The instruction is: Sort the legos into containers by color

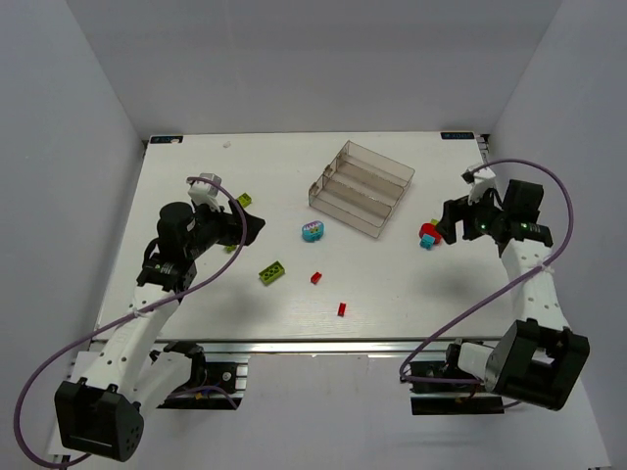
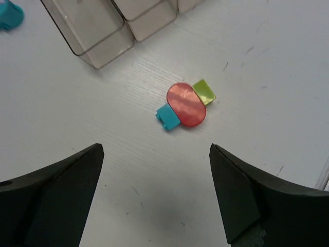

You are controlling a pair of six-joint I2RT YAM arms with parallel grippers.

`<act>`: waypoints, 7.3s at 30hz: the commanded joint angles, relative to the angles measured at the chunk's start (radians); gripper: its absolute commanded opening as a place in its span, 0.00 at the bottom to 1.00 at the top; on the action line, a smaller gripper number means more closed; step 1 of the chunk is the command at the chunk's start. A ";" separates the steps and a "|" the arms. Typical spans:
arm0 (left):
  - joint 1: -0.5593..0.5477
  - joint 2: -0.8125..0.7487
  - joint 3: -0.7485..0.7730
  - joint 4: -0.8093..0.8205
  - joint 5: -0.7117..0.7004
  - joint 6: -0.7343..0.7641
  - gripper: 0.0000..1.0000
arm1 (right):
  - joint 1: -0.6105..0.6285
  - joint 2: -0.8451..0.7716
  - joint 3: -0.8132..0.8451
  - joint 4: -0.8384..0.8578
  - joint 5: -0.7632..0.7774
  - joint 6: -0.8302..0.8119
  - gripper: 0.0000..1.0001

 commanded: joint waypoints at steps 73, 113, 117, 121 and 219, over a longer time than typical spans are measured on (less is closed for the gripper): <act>-0.004 0.013 0.032 0.006 0.073 -0.005 0.97 | 0.275 0.681 0.314 -0.061 0.696 0.739 0.81; -0.328 0.232 -0.078 0.760 0.098 -0.428 0.98 | 0.288 0.250 0.184 0.431 -0.080 1.129 0.00; -0.463 0.407 0.000 0.872 -0.113 -0.395 0.98 | 0.302 0.251 0.190 0.557 -0.103 1.321 0.00; -0.572 0.526 0.103 0.936 -0.325 -0.275 0.98 | 0.305 0.217 0.141 0.716 -0.073 1.541 0.00; -0.701 0.820 0.585 0.623 -0.659 -0.103 0.00 | 0.313 0.335 0.291 0.405 0.125 1.497 0.00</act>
